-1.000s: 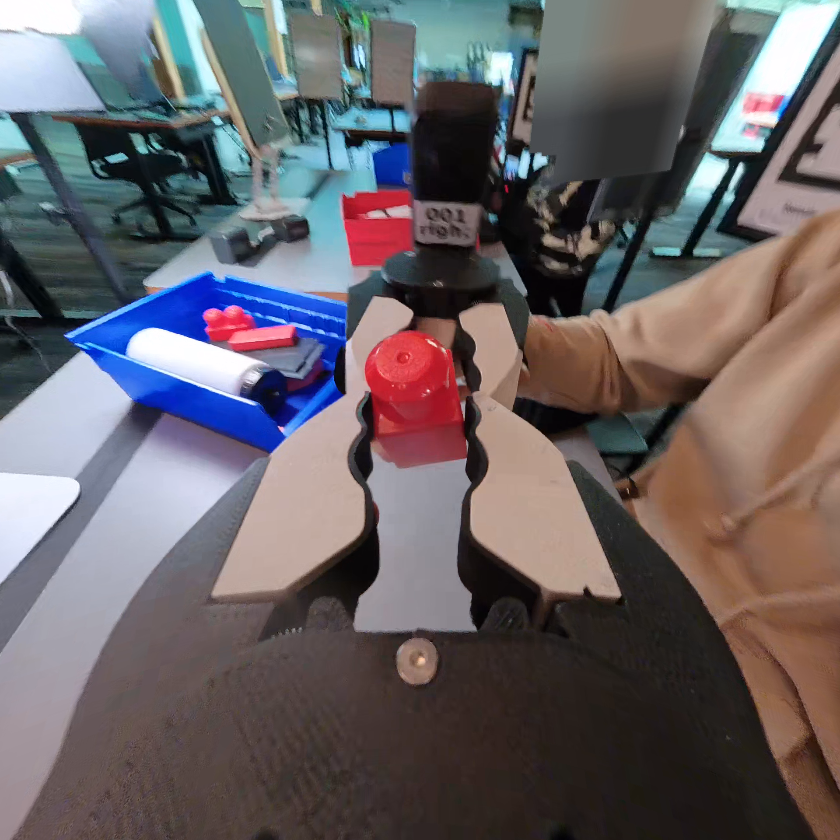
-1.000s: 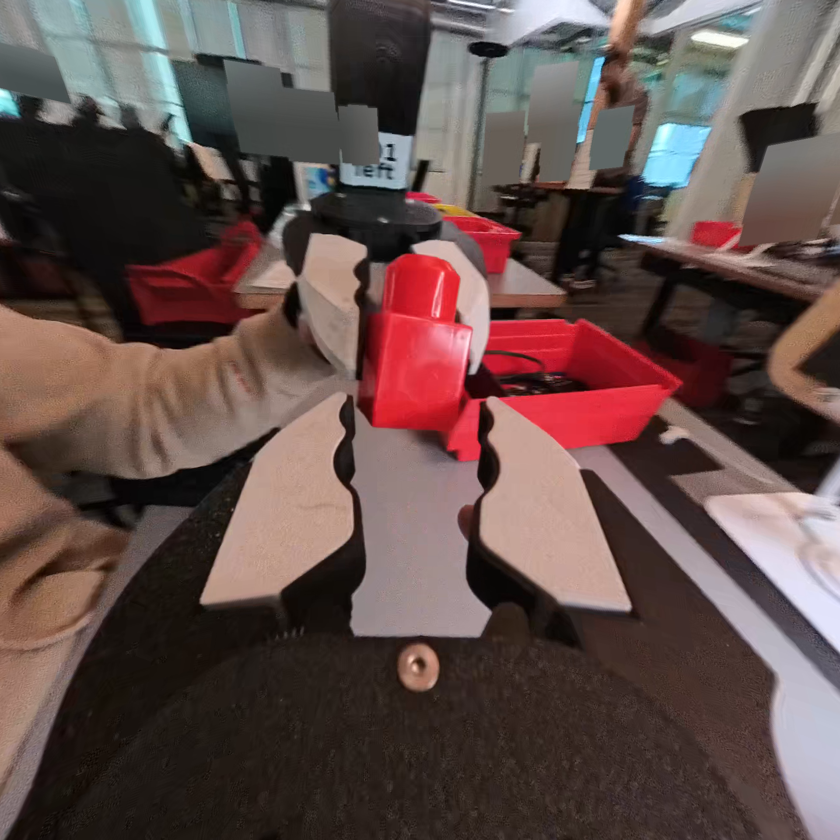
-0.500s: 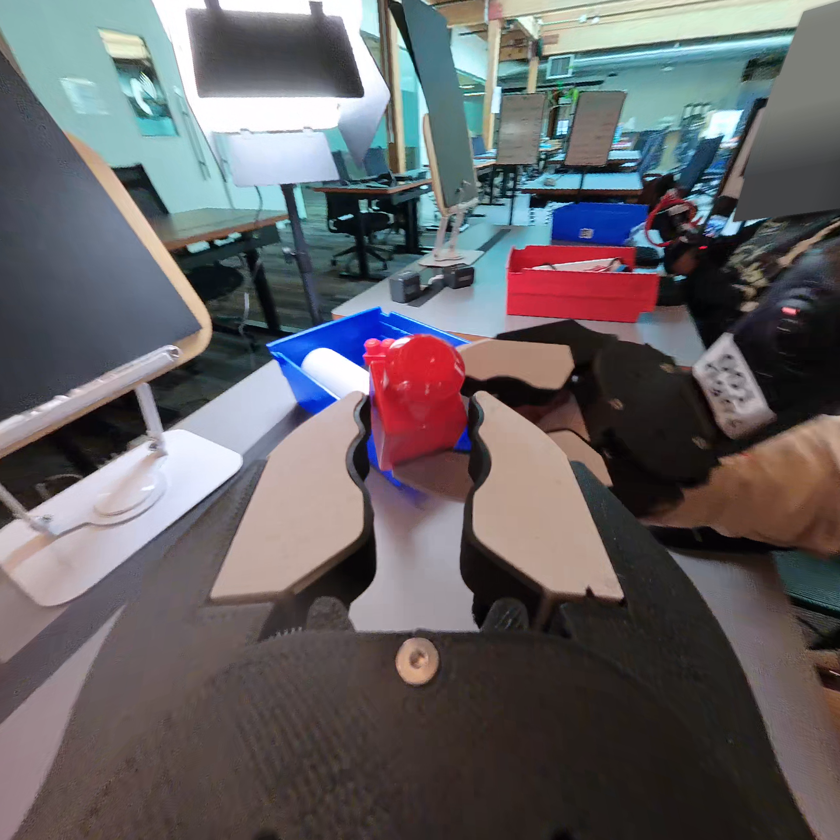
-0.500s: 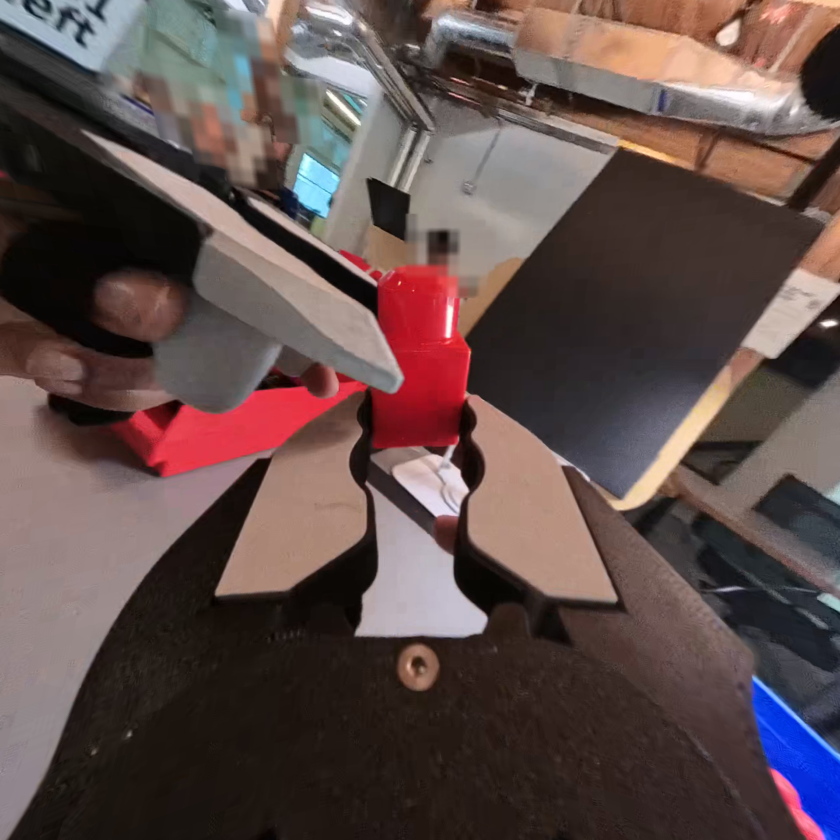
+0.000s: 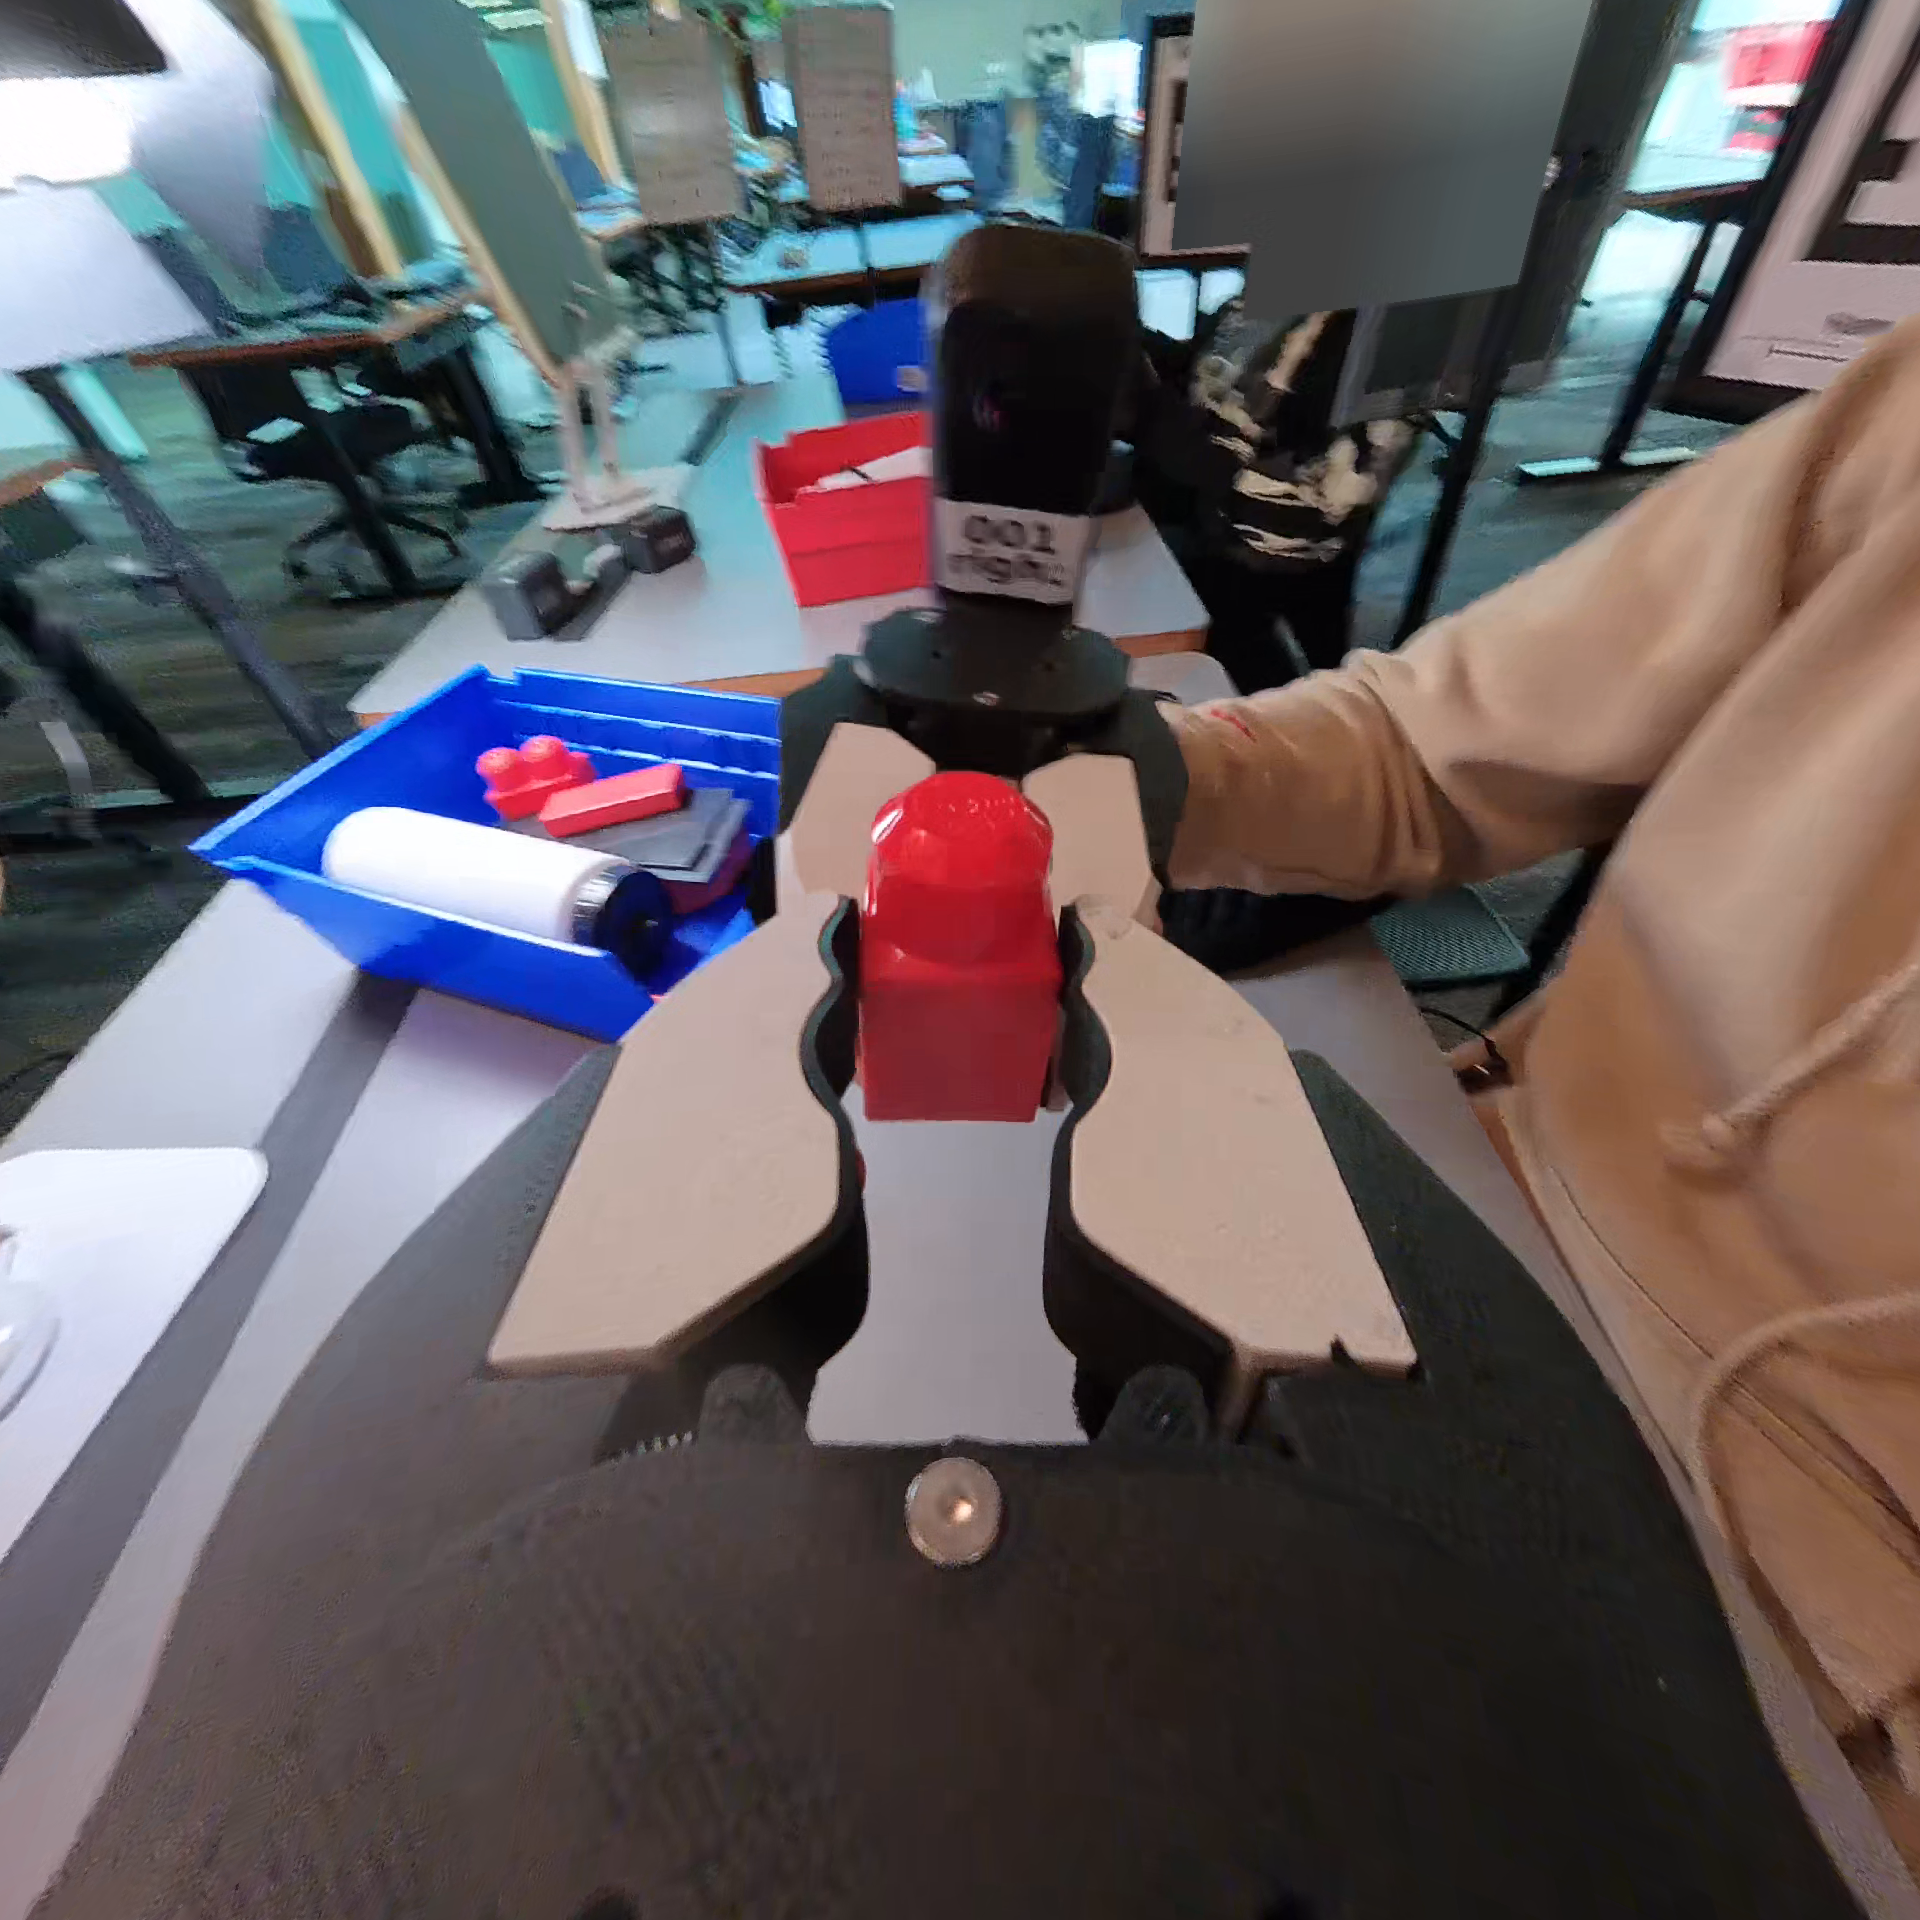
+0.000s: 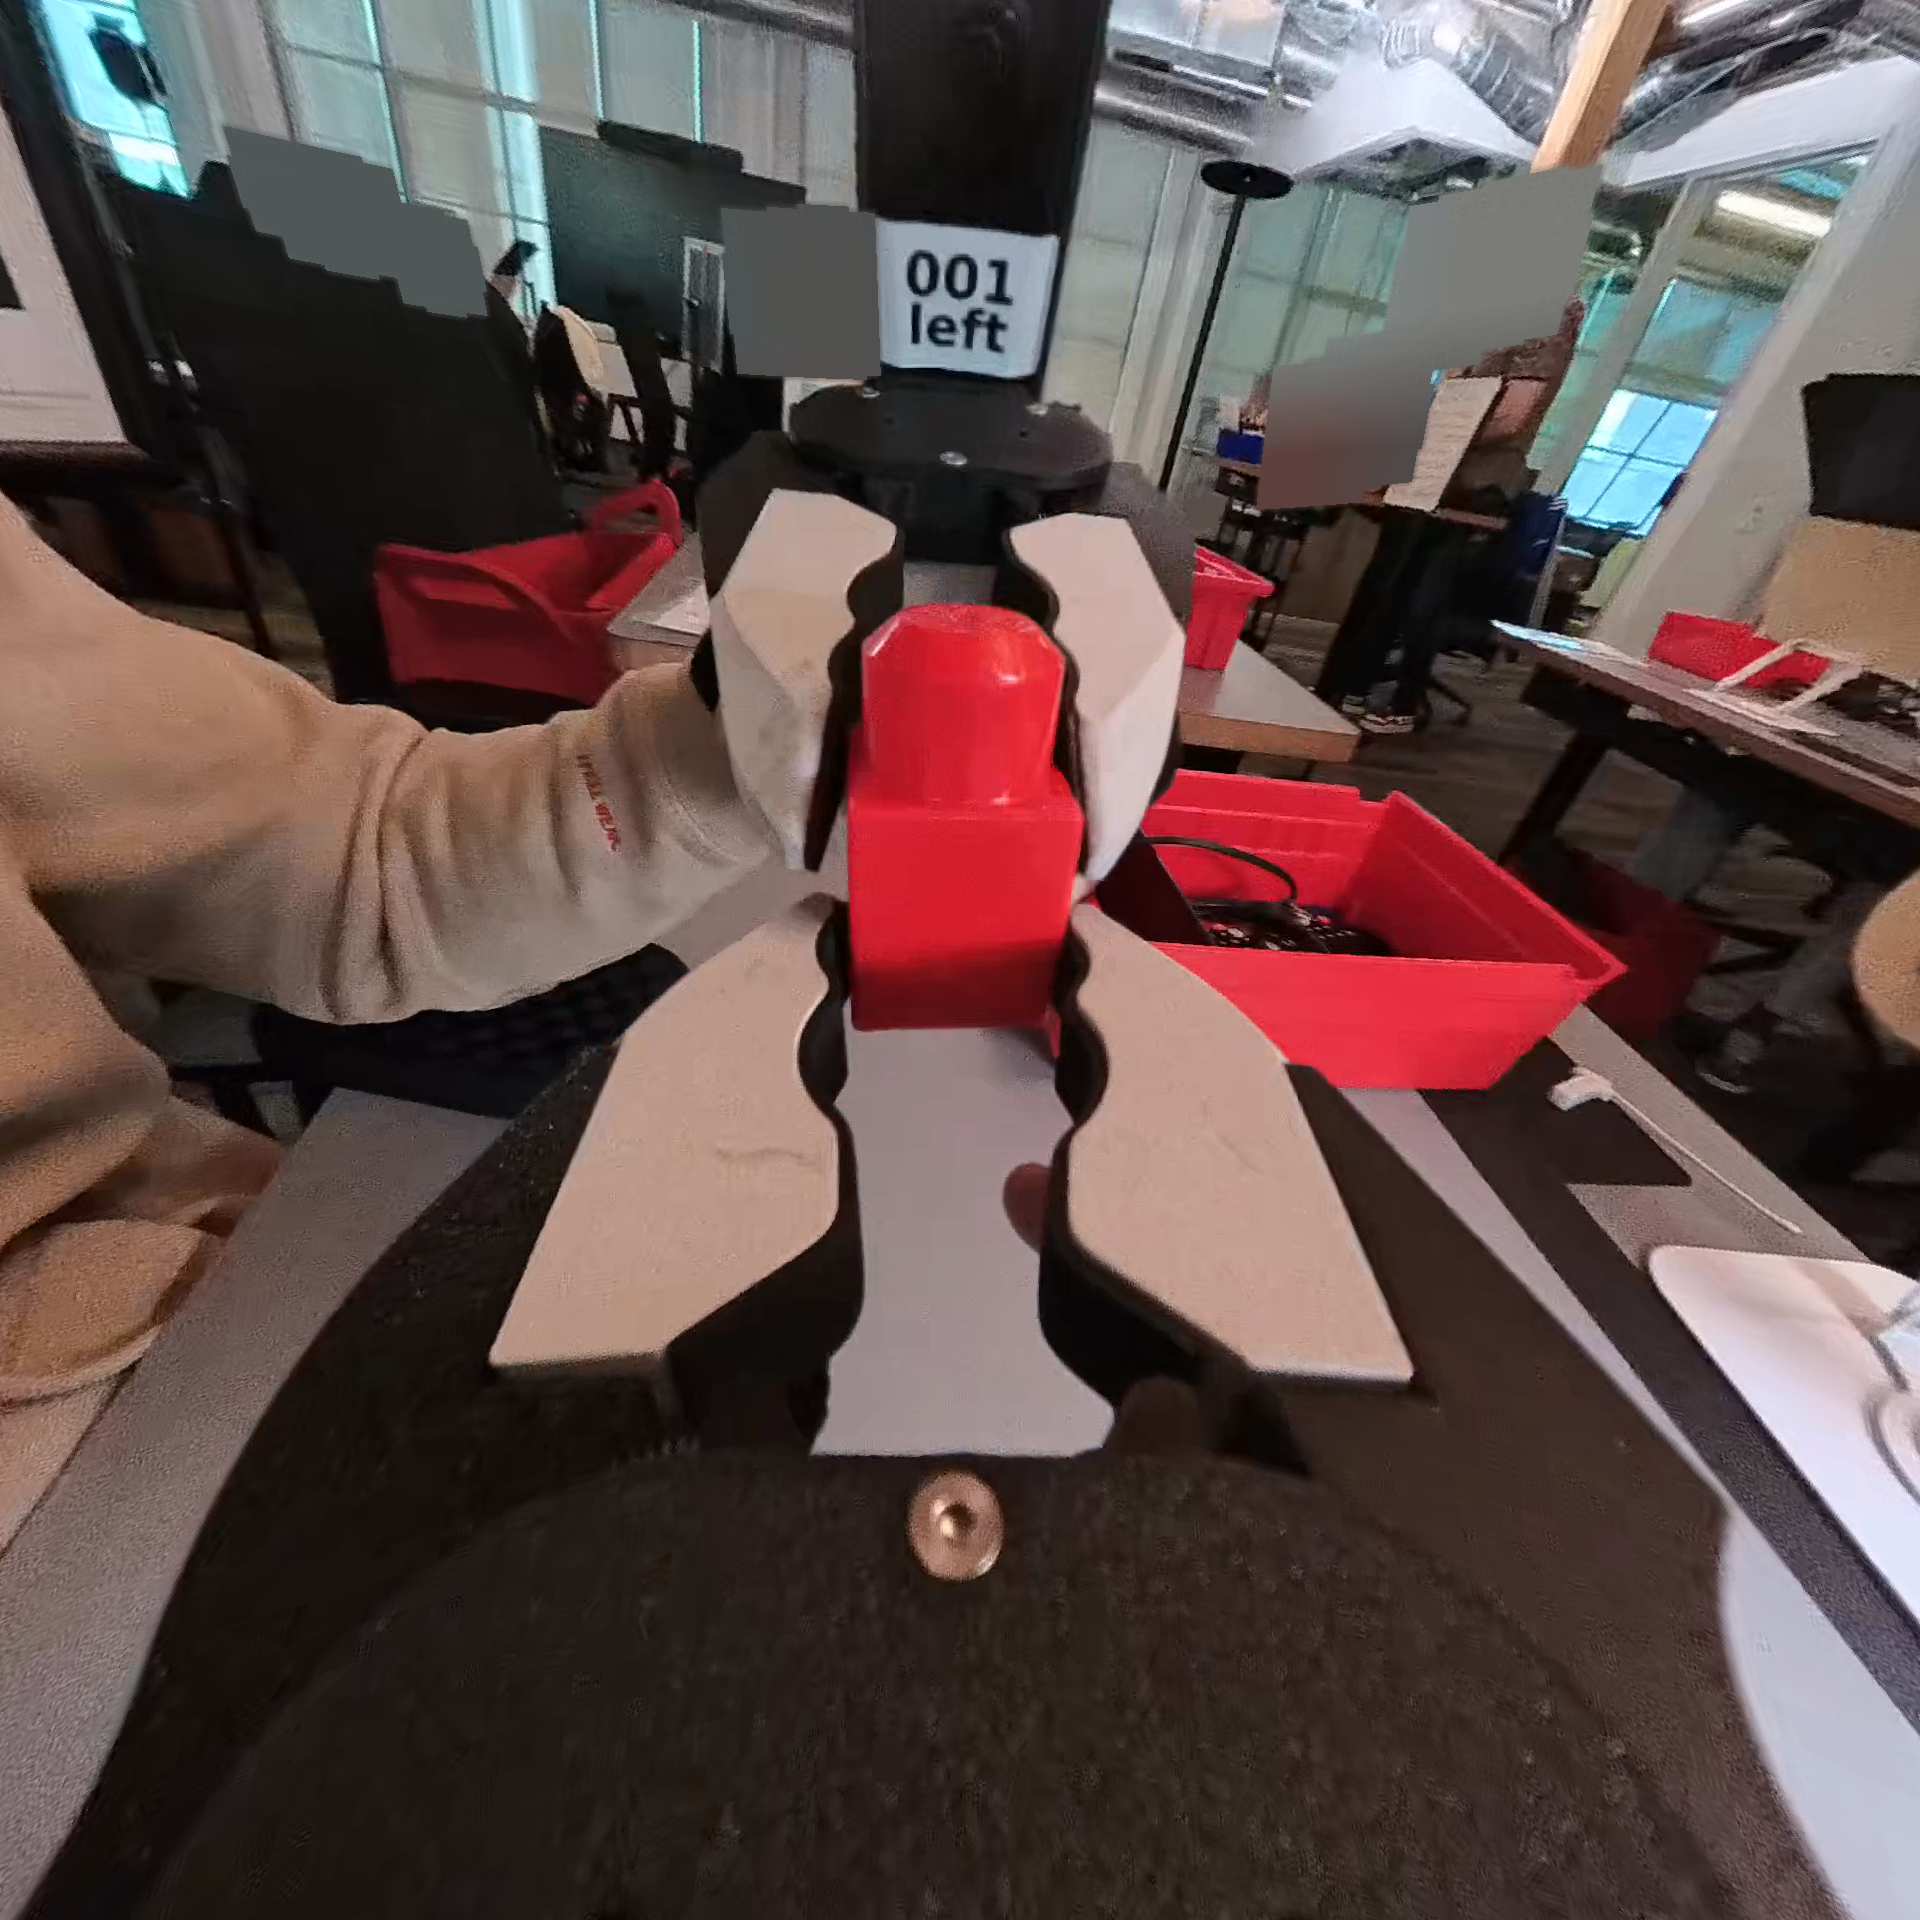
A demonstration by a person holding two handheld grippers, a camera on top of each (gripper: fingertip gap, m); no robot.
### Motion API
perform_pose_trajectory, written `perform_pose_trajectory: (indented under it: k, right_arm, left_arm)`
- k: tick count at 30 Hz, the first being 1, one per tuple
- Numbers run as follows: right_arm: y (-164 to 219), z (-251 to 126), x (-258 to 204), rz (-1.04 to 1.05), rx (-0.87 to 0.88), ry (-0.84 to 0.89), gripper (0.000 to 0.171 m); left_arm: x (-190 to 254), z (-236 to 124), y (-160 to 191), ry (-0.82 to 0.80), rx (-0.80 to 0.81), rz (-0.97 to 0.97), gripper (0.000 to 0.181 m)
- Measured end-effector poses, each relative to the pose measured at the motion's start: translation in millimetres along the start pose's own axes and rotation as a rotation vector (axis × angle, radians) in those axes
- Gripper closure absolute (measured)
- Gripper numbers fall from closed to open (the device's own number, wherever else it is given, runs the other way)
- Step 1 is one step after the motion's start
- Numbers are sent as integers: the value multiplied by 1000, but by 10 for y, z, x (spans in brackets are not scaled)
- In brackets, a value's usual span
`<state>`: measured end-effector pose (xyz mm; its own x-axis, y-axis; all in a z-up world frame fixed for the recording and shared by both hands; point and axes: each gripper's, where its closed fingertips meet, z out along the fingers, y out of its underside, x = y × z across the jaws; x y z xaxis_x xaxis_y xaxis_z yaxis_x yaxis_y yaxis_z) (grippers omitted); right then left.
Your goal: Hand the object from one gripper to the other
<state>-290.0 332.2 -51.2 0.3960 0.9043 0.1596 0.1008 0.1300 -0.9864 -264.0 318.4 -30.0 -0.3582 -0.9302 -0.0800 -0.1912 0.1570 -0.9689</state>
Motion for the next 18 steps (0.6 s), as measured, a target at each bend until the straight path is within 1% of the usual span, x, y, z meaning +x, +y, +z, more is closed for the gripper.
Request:
perform_pose_trajectory:
  k: [3, 6, 8, 11, 12, 13, 15, 16, 18]
  right_arm:
    - [-94, -60, 262, -59, 32, 190, 135]
    - [-127, -245, 626, -172, 7, 490, 135]
    - [-94, -305, 767, -234, -35, 660, 135]
    - [-57, -238, 757, -282, -64, 780, 135]
    - [-47, -236, 757, -322, -88, 821, 135]
    - [-42, -220, 744, -354, -110, 813, 134]
    - [-27, -170, 666, -294, -124, 660, 134]
    - [-28, -179, 638, -224, -126, 583, 132]
    - [-52, -248, 613, -14, -107, 444, 121]
  left_arm:
    - [-258, -83, -102, -149, 80, -52, 144]
    - [-436, -115, -207, -250, 182, -132, 139]
    - [-496, -22, -185, -314, 176, -133, 137]
    - [-615, 98, -73, -445, 121, -72, 143]
    - [-627, 93, -66, -460, 114, -47, 143]
    - [-622, 69, -70, -454, 108, -34, 144]
    - [-642, -34, -91, -459, 96, -15, 144]
    - [-663, -110, -122, -487, 102, 43, 144]
    - [-662, -226, -172, -554, 95, 245, 143]
